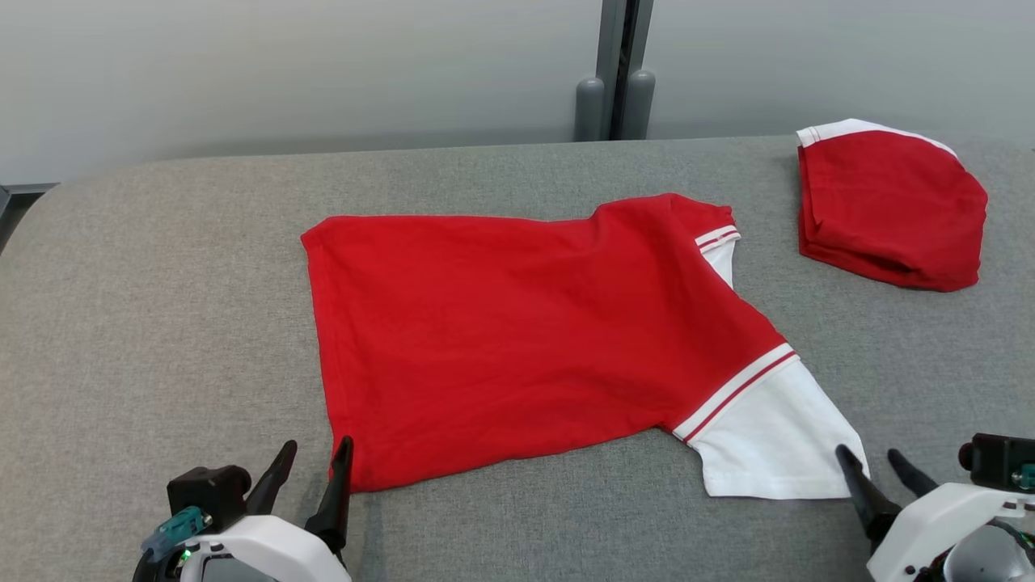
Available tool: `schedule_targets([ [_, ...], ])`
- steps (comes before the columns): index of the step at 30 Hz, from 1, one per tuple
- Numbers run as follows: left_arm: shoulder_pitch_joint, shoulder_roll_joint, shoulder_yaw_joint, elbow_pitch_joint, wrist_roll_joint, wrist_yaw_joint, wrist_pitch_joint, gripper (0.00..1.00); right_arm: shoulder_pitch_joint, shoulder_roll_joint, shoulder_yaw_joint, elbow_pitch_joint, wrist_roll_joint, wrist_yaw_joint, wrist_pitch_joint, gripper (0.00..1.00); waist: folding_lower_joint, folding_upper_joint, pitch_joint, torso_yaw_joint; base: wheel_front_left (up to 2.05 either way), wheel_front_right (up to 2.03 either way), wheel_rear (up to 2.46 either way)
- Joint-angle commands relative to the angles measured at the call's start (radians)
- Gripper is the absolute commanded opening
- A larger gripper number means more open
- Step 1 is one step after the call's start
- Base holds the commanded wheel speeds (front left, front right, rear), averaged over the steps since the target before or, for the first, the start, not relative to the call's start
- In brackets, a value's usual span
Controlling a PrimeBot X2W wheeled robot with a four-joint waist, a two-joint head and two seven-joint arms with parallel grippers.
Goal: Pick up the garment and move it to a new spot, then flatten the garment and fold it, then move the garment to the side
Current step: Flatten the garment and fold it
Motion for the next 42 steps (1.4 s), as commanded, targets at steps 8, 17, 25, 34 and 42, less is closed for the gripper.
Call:
schedule_targets([
  [8,-0.057,0.003,-0.026,0.043,-0.005,-0.023,0.045,1.00,-0.017,0.003,0.040,0.026,0.104,0.000,0.045,1.00,0.0000,-0.0001,0.038,0.003,0.00,0.00,0.00],
  [17,-0.109,-0.017,-0.057,0.150,-0.028,-0.047,0.106,1.00,-0.056,0.000,0.085,0.090,0.142,0.000,0.056,1.00,0.0000,-0.0001,0.065,0.015,0.00,0.00,0.00],
  [25,-0.143,-0.038,-0.066,0.262,-0.072,-0.099,0.141,1.00,-0.067,-0.002,0.136,0.108,0.188,0.000,0.109,1.00,0.0000,-0.0001,0.077,0.013,0.00,0.00,0.00],
  [34,-0.119,-0.031,-0.065,0.219,-0.097,-0.094,0.166,0.00,-0.058,-0.041,0.173,0.047,0.257,0.001,0.098,0.00,0.0000,-0.0001,0.070,0.016,0.00,0.00,0.00],
  [42,-0.098,0.014,-0.049,0.121,-0.089,-0.076,0.165,0.00,-0.057,-0.073,0.196,-0.007,0.296,0.001,0.063,0.00,0.0000,-0.0001,0.047,0.023,0.00,0.00,0.00],
])
